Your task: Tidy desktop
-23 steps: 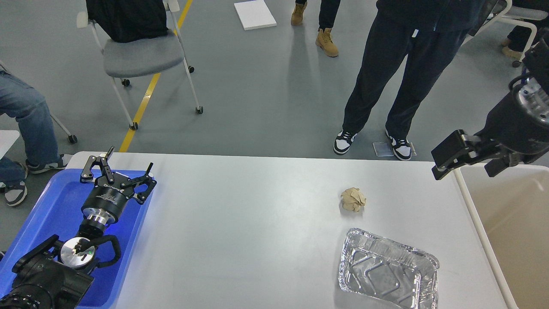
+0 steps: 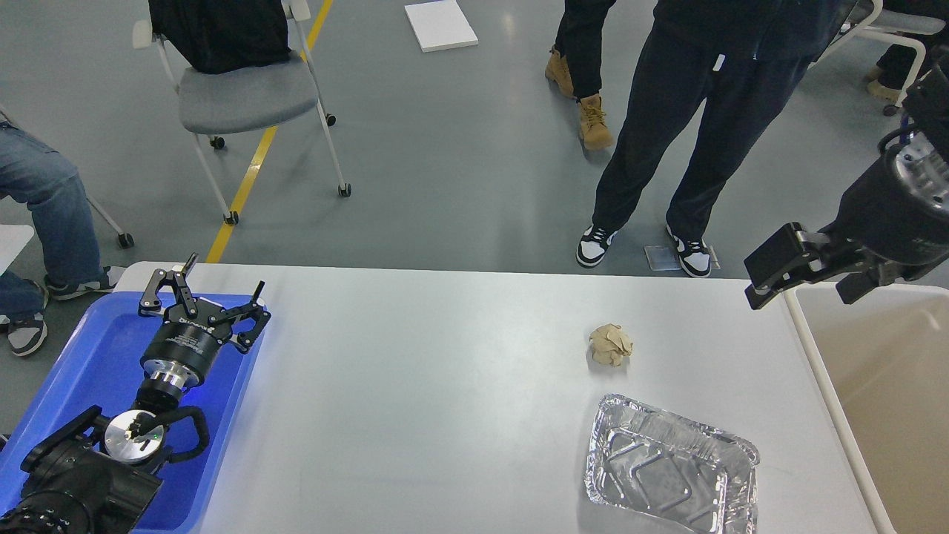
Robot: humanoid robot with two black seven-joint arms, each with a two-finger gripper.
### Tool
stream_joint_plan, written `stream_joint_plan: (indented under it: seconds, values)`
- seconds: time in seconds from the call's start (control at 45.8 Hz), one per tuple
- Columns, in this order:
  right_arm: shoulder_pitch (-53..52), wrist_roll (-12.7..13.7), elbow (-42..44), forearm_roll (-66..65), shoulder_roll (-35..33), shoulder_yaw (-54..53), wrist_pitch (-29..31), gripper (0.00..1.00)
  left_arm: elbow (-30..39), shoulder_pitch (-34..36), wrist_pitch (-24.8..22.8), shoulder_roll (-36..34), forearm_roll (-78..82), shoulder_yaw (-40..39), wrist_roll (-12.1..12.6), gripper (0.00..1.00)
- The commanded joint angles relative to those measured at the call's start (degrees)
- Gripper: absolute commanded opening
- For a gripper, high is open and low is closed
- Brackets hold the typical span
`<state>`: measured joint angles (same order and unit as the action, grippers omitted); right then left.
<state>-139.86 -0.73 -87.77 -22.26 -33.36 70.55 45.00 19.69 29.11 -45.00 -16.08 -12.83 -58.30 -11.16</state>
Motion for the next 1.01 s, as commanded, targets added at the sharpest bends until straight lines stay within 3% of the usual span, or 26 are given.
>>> stream_joint_plan:
  seconds: [0.0,0.415,0.984]
  values:
    - [-0.2,0.0,0.0,-0.1,0.2,-0.2,0.0,1.0,0.0,0.1,0.0,0.0,0.0,-0.1,0.0,1.0]
    - [-1.8,-0.1,-0.2,0.1,3.4,-2.0,0.0,1.0,0.0,0.1,0.0,0.1,0.0,-0.1,0.0,1.0]
    - [5.7,-0.1,0.0,-3.6,4.6,-4.9,0.0,1.0,0.0,0.0,0.0,0.1,0.0,-0.1,0.0,1.0]
